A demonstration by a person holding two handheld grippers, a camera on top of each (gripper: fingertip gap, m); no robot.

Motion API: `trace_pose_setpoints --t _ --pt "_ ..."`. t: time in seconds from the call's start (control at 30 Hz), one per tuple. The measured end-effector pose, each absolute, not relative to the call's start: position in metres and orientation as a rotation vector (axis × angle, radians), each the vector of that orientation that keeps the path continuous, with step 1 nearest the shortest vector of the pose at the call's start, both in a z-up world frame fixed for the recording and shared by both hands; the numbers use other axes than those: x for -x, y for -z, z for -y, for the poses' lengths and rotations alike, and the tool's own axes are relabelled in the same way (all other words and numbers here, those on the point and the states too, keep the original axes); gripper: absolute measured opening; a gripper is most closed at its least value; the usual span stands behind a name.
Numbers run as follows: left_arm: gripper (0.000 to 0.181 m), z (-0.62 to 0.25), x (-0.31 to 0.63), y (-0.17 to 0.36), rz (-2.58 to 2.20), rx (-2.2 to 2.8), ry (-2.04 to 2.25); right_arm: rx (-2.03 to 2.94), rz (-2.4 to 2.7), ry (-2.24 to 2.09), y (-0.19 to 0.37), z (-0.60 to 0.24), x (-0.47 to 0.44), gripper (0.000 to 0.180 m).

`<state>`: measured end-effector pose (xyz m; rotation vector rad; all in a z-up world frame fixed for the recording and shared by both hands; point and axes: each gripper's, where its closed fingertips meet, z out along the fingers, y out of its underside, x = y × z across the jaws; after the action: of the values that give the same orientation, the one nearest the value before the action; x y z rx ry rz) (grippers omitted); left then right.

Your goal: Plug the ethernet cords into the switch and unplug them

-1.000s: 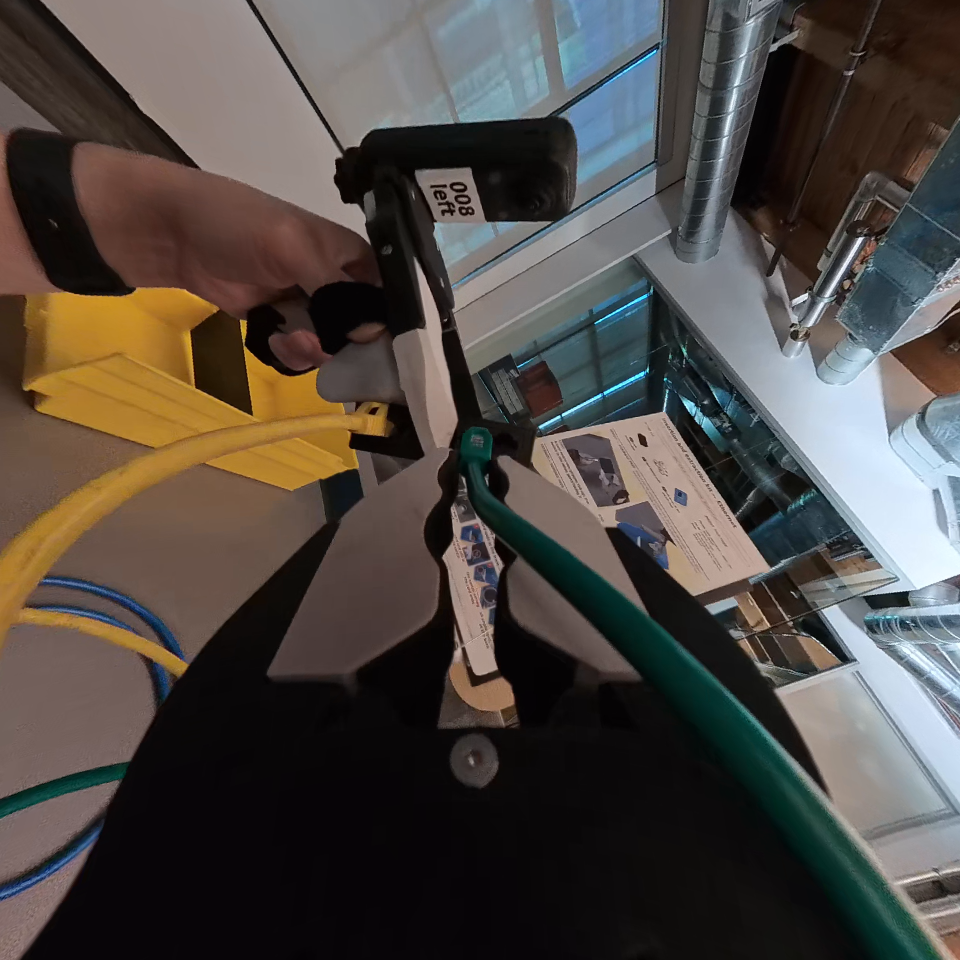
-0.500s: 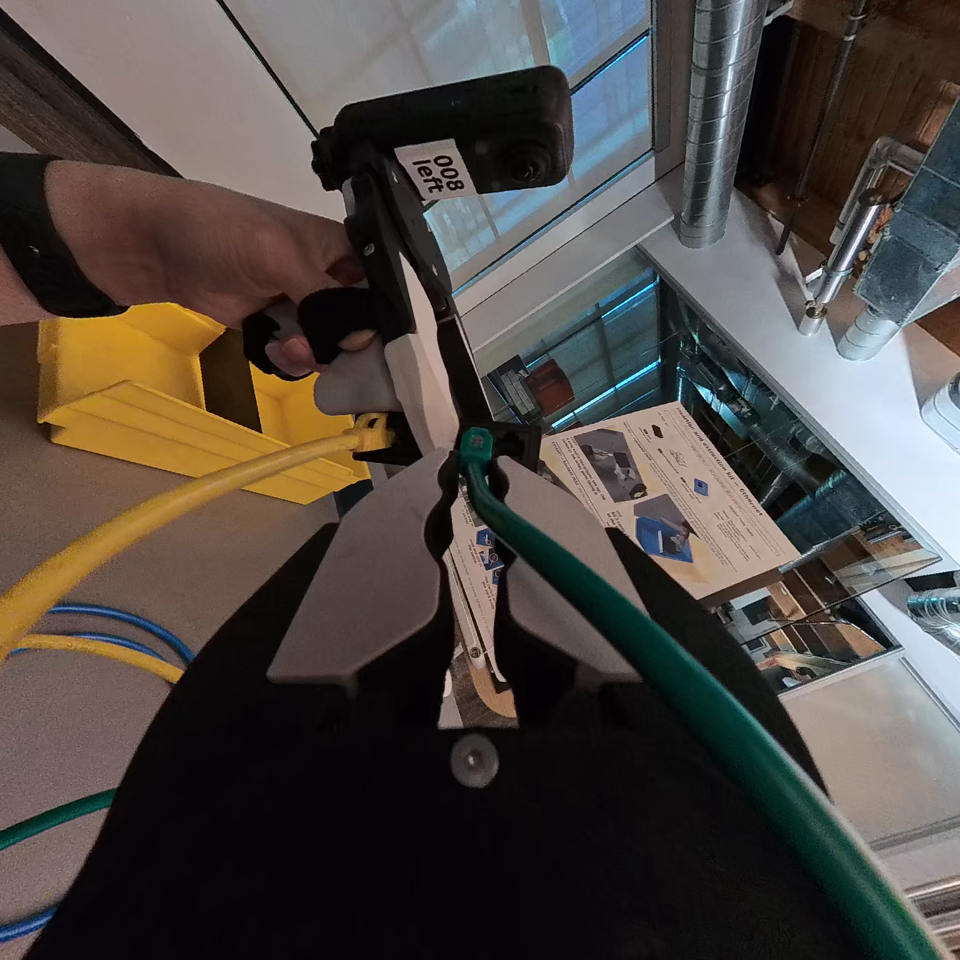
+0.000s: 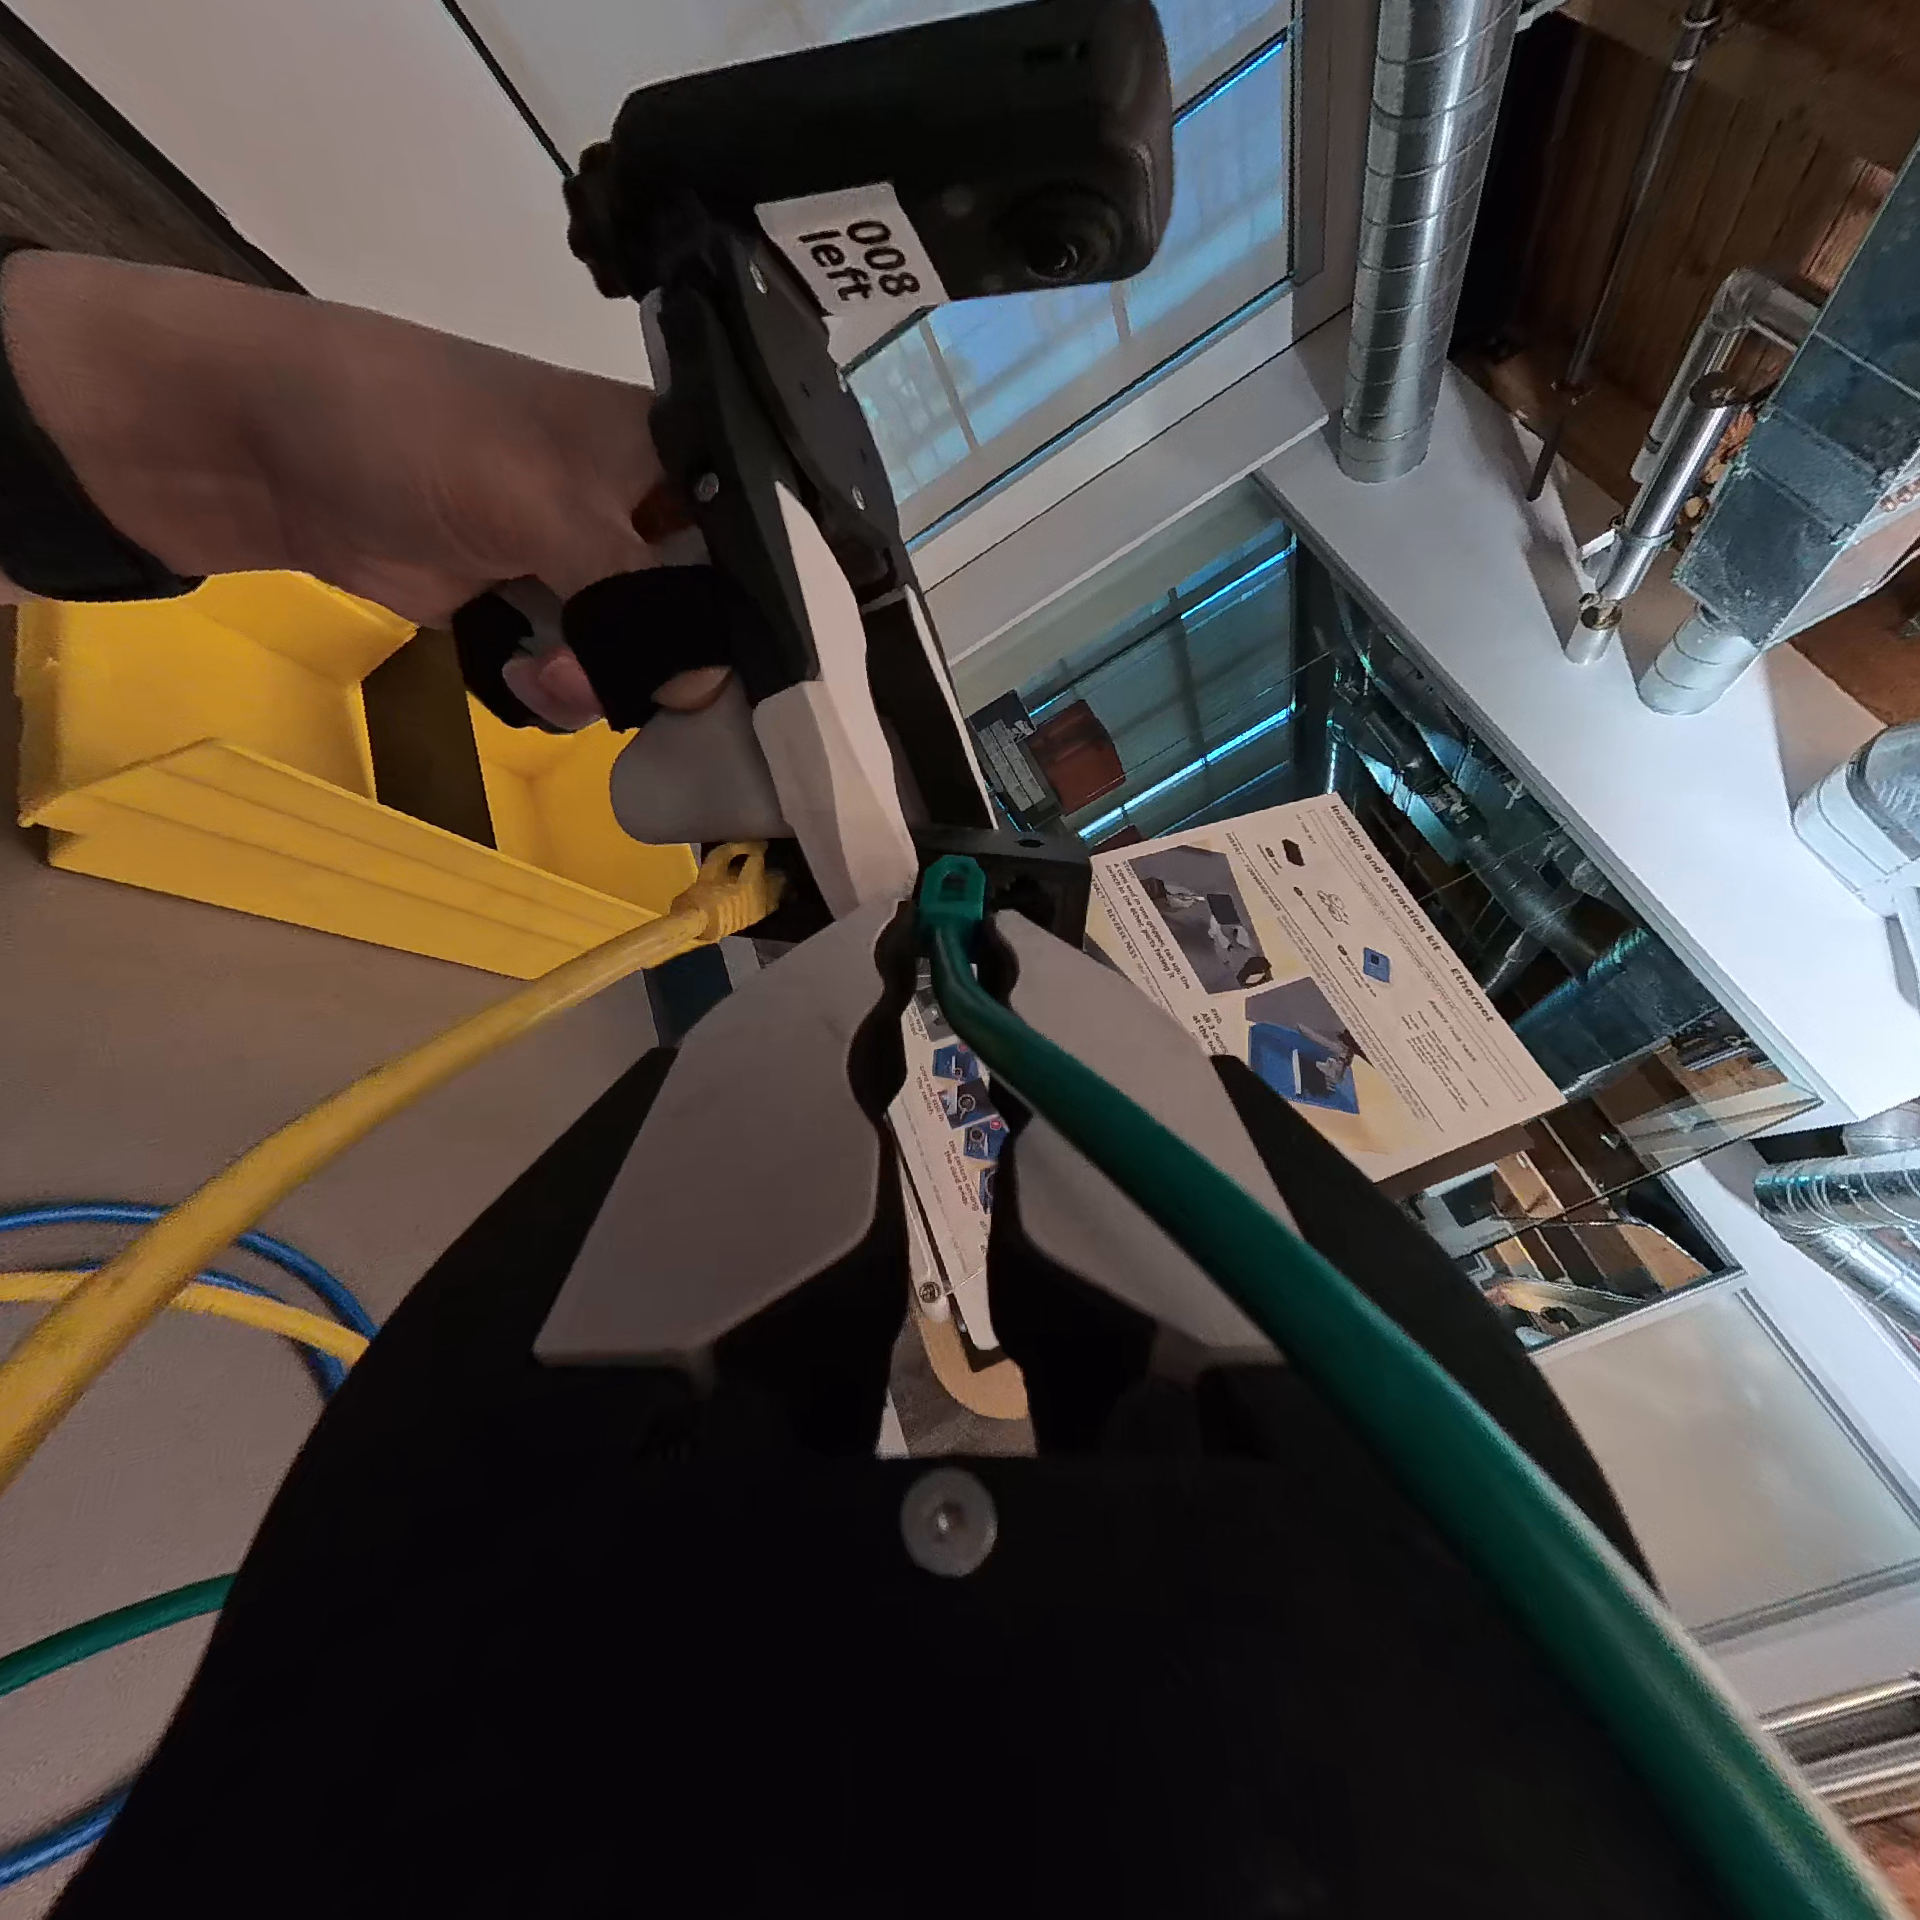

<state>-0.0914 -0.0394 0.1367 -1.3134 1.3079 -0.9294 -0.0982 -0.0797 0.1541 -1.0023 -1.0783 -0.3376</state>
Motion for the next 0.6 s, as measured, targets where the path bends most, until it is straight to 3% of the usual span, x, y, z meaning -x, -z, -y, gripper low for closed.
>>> trace_pose_setpoints --t 0.03,0.6 --pt "0.062 0.0413 0.0909 -0.1376 -1.304 1.312 0.945 0.997 1.077 0.331 -0.1551 0.0809 0.0980 0.011" --pt "0.062 0.0468 0.0888 -0.1401 -1.255 1.327 0.873 0.995 1.102 0.341 -0.1554 0.0864 0.0957 0.012"
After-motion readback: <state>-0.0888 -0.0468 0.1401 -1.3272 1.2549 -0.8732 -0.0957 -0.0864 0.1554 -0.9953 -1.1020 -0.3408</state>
